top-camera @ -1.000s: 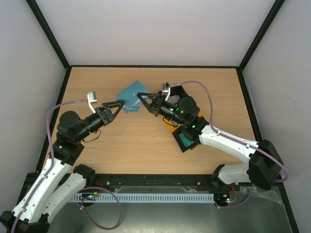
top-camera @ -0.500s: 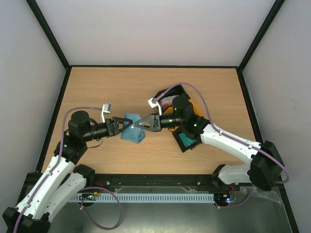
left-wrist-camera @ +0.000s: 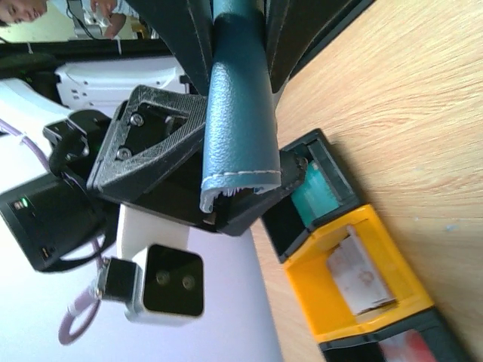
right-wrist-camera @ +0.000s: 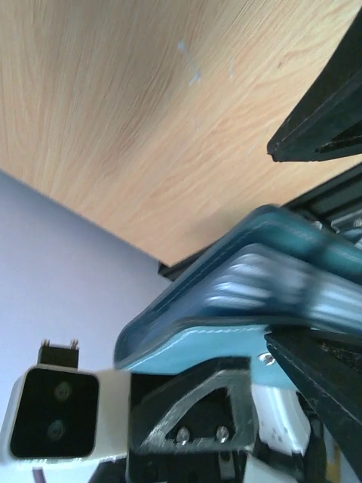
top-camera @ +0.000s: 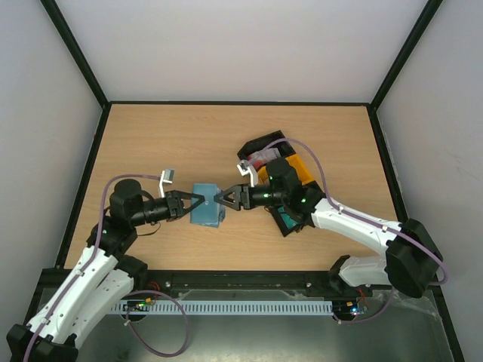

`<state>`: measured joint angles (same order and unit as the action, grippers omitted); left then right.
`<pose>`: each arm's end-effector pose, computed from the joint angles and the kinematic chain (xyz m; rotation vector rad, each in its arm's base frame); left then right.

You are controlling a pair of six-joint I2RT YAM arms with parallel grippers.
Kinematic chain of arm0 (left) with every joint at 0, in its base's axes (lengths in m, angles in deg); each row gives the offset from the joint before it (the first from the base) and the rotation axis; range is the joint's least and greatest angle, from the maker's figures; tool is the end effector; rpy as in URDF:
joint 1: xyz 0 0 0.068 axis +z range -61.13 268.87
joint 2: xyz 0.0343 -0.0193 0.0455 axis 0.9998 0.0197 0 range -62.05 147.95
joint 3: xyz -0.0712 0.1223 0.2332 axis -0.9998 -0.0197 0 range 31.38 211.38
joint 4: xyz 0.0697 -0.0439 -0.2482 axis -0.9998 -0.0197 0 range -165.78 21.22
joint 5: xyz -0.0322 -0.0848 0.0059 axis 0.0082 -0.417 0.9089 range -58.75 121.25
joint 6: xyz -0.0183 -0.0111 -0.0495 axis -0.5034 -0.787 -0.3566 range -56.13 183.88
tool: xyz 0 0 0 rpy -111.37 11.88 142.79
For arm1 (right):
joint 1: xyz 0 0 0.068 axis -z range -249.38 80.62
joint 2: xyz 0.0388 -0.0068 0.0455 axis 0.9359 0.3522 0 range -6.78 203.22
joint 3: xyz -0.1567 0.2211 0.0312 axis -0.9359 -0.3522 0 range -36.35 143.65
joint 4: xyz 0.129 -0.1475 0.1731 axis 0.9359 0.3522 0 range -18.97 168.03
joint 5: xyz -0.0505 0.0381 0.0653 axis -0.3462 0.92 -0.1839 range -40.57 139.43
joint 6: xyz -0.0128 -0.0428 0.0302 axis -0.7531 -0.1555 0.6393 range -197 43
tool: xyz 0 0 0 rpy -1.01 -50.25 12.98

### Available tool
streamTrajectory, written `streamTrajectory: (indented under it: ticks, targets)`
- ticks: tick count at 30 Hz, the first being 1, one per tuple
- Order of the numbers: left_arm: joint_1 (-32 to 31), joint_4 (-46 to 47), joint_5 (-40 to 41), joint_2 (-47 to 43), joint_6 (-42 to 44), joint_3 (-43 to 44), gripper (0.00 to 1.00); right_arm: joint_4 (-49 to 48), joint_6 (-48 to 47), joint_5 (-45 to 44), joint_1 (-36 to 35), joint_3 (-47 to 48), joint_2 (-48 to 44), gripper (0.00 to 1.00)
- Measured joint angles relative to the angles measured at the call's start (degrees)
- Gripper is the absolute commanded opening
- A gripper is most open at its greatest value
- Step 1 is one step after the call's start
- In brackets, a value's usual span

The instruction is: Put the credit cards into the card holder

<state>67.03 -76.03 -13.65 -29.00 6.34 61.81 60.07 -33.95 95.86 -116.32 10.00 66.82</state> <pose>0.1243 -0.0768 0.2892 0.0463 2.0163 -1.6290 0.1760 0.2262 0.2803 -0.7437 2.0690 1.7443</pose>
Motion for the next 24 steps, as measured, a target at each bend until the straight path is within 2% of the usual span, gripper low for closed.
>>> streamTrajectory:
  ticks: [4, 9, 11, 15, 20, 24]
  targets:
    - [0.0, -0.3, 2.2, 1.6, 0.1, -1.0, 0.02, 1.6, 0.7, -4.2, -0.7, -3.4, -1.2, 0.58]
    - [0.0, 1.0, 5.2, 4.0, 0.9, -2.7, 0.04, 8.5, -0.7, -12.0, -1.7, -4.6, -1.4, 0.52]
    - [0.0, 2.0, 7.3, 4.8, 1.3, -5.2, 0.04, 11.9, -0.8, -17.0, -2.0, -6.2, -2.5, 0.48]
    - [-1.1, 4.6, 11.6, 7.1, 1.5, -11.0, 0.06, 15.6, 0.2, -23.6, -2.0, -9.6, -5.8, 0.48]
    - [-6.1, 13.9, 16.2, 11.4, -1.7, -20.3, 0.08, 16.3, 2.0, -27.7, -2.0, -11.8, -7.9, 0.5]
    - [-11.8, 20.8, 20.5, 17.2, -3.5, -21.8, 0.12, 17.4, 2.5, -29.1, -2.4, -11.8, -5.8, 0.54]
